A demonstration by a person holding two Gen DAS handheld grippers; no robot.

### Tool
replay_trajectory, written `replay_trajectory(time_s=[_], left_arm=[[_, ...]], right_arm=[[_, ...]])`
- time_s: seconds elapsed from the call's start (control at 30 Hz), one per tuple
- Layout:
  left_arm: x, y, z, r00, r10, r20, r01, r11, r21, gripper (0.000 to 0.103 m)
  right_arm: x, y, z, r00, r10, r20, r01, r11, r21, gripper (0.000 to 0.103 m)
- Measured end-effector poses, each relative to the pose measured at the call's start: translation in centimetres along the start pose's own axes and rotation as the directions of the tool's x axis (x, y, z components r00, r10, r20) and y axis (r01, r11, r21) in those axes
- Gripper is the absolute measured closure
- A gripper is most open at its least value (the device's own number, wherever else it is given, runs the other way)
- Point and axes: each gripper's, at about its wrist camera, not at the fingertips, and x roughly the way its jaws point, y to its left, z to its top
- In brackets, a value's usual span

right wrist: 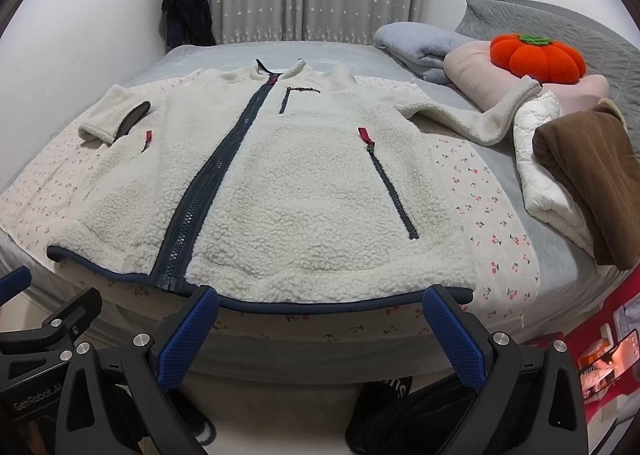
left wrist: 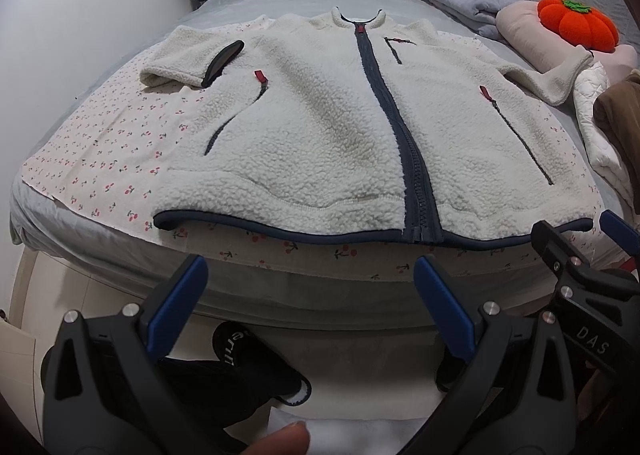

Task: Fold large clothes

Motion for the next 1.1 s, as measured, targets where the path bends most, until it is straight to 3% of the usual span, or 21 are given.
replay_trajectory(time_s=[0.2, 0.37, 0.43, 0.53, 0.6, 0.7, 0.77, 0.87, 0.93, 0.97, 1.0, 1.03, 1.07, 1.1], left_arm=[[1.2, 0.5, 0.3, 0.999, 0.048, 0.016, -0.048, 0.999, 0.005, 0.0], [2.0, 2.4, 1.9, 0.999, -0.029, 0.025, 0.028, 0.999, 0.023, 0.0], [2.3, 3.4, 2.9, 0.999, -0.027, 0.043, 0.025, 0.999, 0.04, 0.0], [3.4, 6.0, 4.9, 0.999, -0.007, 0.04, 0.004, 0.998, 0.069, 0.0], [4.7, 8.2, 6.2, 1.0, -0.015, 0.0, 0.015, 0.998, 0.066, 0.0], [7.7, 12.7, 7.8, 0.994, -0.037, -0.099, 0.035, 0.999, -0.02, 0.0], [9.7, 15.2, 8.0, 0.984, -0.077, -0.162, 0.061, 0.993, -0.1, 0.0], [12.3, 17.8, 7.8, 0.961, -0.169, -0.219, 0.123, 0.971, -0.207, 0.001], [13.7, 18.4, 7.4, 0.933, -0.27, -0.236, 0.205, 0.941, -0.267, 0.01], [14.4, 18.4, 7.0, 0.912, -0.329, -0.243, 0.25, 0.919, -0.305, 0.011], [14.7, 18.4, 6.8, 0.908, -0.347, -0.234, 0.265, 0.91, -0.318, 0.013], [14.6, 18.1, 6.8, 0.913, -0.343, -0.221, 0.267, 0.912, -0.31, 0.026], [14.4, 17.7, 6.8, 0.913, -0.347, -0.214, 0.278, 0.914, -0.295, 0.041], [14.2, 17.6, 6.8, 0.901, -0.382, -0.205, 0.312, 0.9, -0.305, 0.076]], right_arm=[[1.0, -0.7, 0.1, 1.0, 0.008, -0.025, -0.008, 1.0, 0.014, 0.0], [1.9, -2.2, 1.1, 0.999, 0.024, -0.03, -0.023, 1.0, 0.017, 0.0], [2.3, -3.5, 1.9, 0.998, 0.062, -0.028, -0.061, 0.998, 0.035, 0.0], [3.3, -6.3, 3.3, 0.999, 0.044, -0.031, -0.042, 0.996, 0.077, 0.0], [4.1, -7.9, 4.1, 0.998, 0.044, -0.049, -0.039, 0.994, 0.105, 0.0], [6.2, -11.0, 4.9, 0.985, 0.122, -0.119, -0.1, 0.979, 0.177, 0.0], [8.0, -13.2, 5.0, 0.964, 0.197, -0.177, -0.148, 0.955, 0.258, 0.0], [9.9, -15.9, 4.4, 0.927, 0.325, -0.187, -0.236, 0.893, 0.385, 0.0], [11.3, -17.1, 3.9, 0.9, 0.39, -0.195, -0.267, 0.847, 0.459, 0.0], [11.9, -17.5, 3.7, 0.876, 0.438, -0.199, -0.295, 0.815, 0.498, 0.002], [12.5, -17.6, 3.5, 0.851, 0.487, -0.198, -0.327, 0.785, 0.527, 0.003], [13.1, -17.6, 3.5, 0.823, 0.533, -0.199, -0.356, 0.755, 0.551, 0.005], [13.8, -17.6, 3.4, 0.8, 0.565, -0.203, -0.371, 0.731, 0.573, 0.014], [14.3, -17.5, 3.2, 0.781, 0.59, -0.205, -0.379, 0.709, 0.595, 0.026]])
